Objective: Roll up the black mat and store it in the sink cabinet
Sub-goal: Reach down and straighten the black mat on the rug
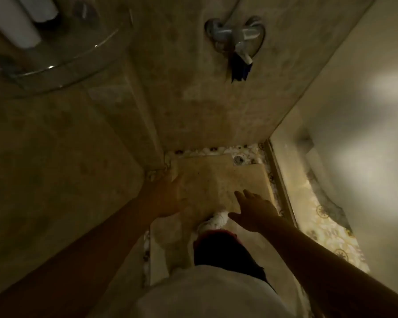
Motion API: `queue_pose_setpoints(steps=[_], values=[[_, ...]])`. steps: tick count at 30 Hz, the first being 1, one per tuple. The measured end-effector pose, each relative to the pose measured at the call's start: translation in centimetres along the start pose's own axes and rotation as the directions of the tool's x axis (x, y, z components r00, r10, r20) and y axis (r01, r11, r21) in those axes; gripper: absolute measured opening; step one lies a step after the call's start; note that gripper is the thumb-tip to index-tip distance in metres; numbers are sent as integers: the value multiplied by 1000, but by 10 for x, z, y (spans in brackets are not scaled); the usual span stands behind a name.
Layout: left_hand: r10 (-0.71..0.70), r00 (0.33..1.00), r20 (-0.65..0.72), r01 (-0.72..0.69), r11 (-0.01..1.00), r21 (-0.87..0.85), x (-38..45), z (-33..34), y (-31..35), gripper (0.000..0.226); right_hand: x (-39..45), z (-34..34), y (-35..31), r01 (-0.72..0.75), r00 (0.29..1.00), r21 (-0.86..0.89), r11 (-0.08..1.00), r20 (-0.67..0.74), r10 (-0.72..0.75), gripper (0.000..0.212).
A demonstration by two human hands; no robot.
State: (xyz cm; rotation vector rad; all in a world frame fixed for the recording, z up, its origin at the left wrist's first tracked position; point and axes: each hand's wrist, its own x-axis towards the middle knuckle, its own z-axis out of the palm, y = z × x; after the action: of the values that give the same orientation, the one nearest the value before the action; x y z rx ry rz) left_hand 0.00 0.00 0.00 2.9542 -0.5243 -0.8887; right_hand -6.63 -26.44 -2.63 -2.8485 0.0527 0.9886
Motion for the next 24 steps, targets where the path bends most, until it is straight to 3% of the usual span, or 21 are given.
queue_pose_setpoints(steps=[6,15,20,24], values=[[123,991,-60,-117,990,84,110,-70,36,88,91,-53,53,-111,994,83,990,11,110,87],[313,949,41,-316,940,126,239,-173,141,88,116,-138,159,-198,979,104,975,-22,202,79],[537,838,102,-546,812,206,298,-191,213,89,102,-130,193,-351,923,257,901,-66,379,70],[710,680,183,-711,579,399,335,-192,278,91,86,-109,203,-486,845,411,771,-7,535,67]])
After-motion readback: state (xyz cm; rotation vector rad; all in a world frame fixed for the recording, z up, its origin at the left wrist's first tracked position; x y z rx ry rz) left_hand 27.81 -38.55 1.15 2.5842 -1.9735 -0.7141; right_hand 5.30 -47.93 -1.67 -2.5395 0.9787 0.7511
